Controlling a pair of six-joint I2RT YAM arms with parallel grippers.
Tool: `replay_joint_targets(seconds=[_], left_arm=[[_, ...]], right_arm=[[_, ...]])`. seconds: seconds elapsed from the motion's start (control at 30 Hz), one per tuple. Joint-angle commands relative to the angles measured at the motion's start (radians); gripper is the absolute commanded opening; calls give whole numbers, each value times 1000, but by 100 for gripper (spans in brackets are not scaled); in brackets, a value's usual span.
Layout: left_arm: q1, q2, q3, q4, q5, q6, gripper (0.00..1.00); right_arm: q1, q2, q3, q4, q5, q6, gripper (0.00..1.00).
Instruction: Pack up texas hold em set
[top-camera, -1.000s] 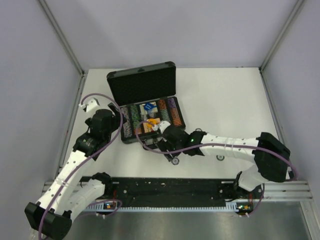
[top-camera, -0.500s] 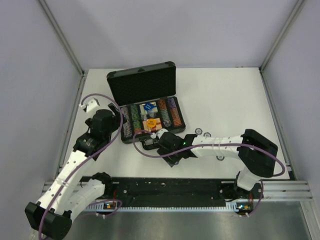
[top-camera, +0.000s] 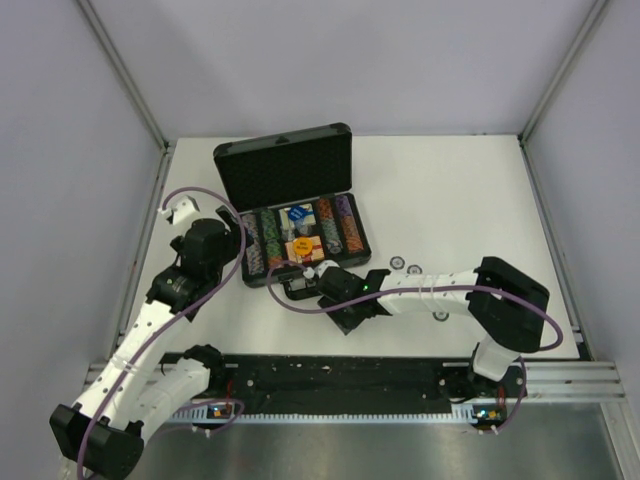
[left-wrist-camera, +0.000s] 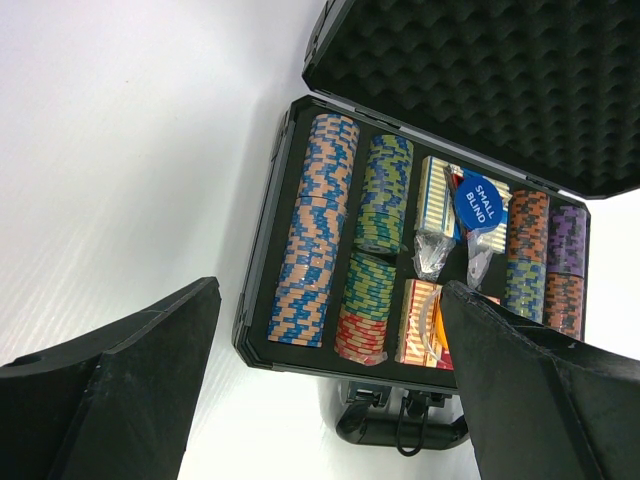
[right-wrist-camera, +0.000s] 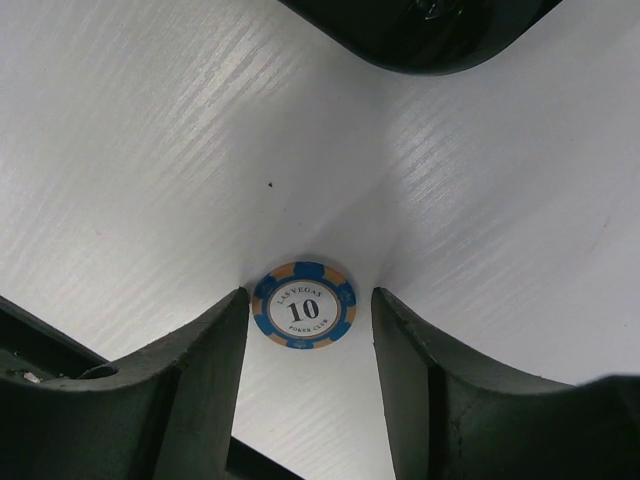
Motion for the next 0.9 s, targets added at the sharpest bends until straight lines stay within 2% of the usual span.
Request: replay_joint_targets(seconds=[0.0,0.2,0.37,0.73,0.87], left_arm=[[4,-6,6,32,3,-6,97],[4,-1,9,32,12,-3,97],[5,-10,2,32,12,-8,97],[4,-21,-6,29,6,-6,97],[5,-20,-6,31,6,-6,97]], right_arm=[[10,4,-20,3,-7,34,52],[10,12,-31,-13,-22,59,53],[12,40,-7,-98,-22,56,52],[12,124,52,-181,-11,39,37],[10,115,64,-197,39,56,35]])
